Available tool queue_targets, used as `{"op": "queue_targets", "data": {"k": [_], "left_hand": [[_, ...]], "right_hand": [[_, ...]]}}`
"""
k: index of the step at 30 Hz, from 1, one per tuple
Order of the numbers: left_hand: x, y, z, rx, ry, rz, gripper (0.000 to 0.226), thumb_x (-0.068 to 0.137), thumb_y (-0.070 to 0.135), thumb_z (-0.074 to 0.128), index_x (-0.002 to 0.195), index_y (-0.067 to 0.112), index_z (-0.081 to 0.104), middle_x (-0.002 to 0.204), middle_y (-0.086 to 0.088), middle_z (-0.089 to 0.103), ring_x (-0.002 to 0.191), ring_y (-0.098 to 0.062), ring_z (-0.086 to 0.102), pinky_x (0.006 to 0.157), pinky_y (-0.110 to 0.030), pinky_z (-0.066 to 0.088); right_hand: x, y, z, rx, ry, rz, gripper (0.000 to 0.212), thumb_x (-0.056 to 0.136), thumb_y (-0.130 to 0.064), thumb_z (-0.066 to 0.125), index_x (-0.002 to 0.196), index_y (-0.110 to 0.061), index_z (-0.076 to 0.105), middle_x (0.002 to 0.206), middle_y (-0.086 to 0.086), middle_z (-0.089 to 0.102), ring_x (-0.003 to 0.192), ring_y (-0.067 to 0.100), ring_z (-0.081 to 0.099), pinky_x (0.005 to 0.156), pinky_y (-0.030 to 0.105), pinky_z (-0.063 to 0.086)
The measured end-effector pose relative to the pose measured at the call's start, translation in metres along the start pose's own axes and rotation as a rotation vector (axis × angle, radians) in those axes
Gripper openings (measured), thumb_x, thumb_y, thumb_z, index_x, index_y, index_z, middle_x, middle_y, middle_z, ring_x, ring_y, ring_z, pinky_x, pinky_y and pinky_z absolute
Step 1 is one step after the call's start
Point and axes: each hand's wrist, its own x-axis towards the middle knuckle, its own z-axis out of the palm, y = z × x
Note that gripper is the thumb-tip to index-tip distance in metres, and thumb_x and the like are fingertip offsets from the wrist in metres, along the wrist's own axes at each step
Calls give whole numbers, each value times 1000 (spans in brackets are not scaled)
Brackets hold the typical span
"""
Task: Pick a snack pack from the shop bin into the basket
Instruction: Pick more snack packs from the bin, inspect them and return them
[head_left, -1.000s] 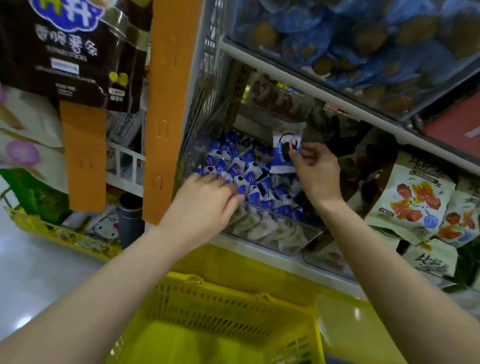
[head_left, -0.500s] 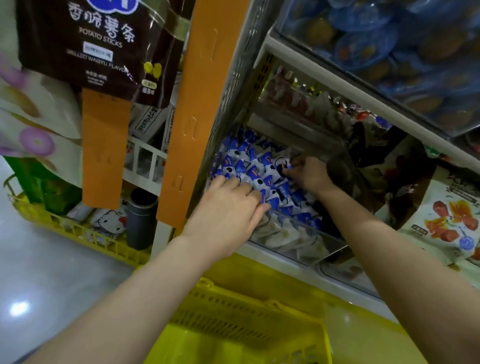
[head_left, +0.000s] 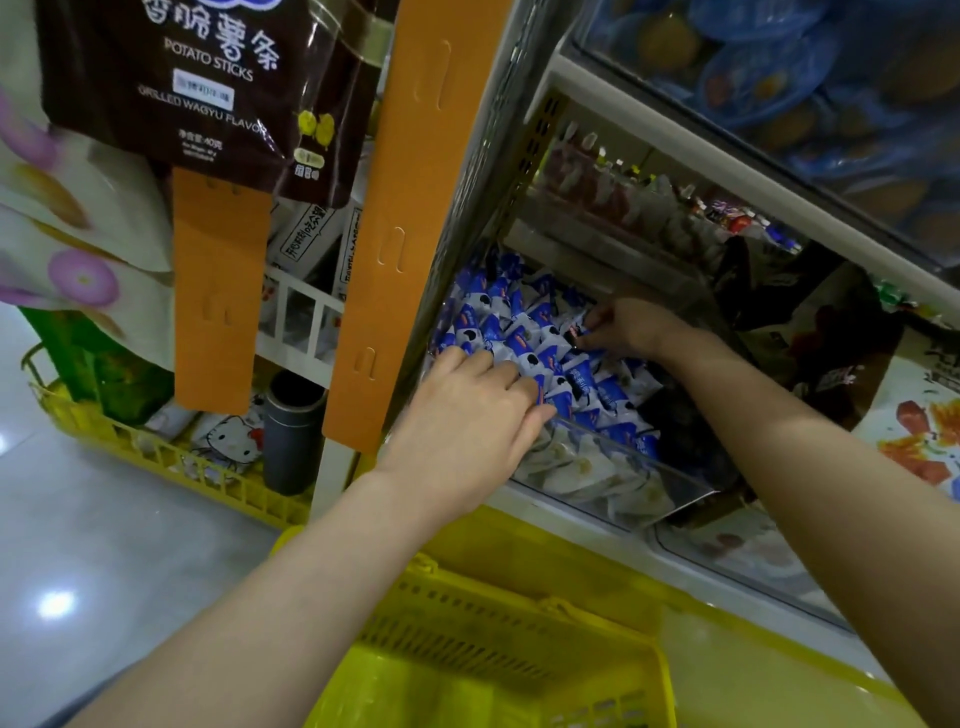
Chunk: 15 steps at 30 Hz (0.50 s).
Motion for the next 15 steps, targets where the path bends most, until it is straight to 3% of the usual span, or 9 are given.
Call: {"op": "queue_targets", "data": {"k": [3,10,12,15], "left_hand": [[0,0,0,-9,10,-1,46,94,37,26,89,15,66,81,-2,66,78,-21,57,75,-36,39],[-1,0,0,-20,19,-2,45,93,37,27,89,14,66,82,-2,66,80,-22,57,76,-36,39],[-1,0,0,-19,23,-3,44,93,36,29,89,14,66,82,-3,66,79,-22,57,76,-36,39],[-1,0,0,-15,24,-2,44,93,36,28,90,14,66,82,-2,66,79,-22,57,76,-36,40]], "right_hand": [[-1,-2,1,-55,9,-18,28,87,-24,62,109,-5,61,111,10,60,92,23,55,71,27,36],[-6,0,-7,-99,-35,13,19,87,-28,62,100,-13,62,97,4,60,72,14,55,67,26,36],[-3,-3,3,-61,25,-22,23,88,-27,61,103,-10,63,100,7,62,81,19,56,62,27,36],[2,-7,16,35,132,-26,27,90,-24,58,112,-9,59,109,10,61,88,15,50,74,27,38]]}}
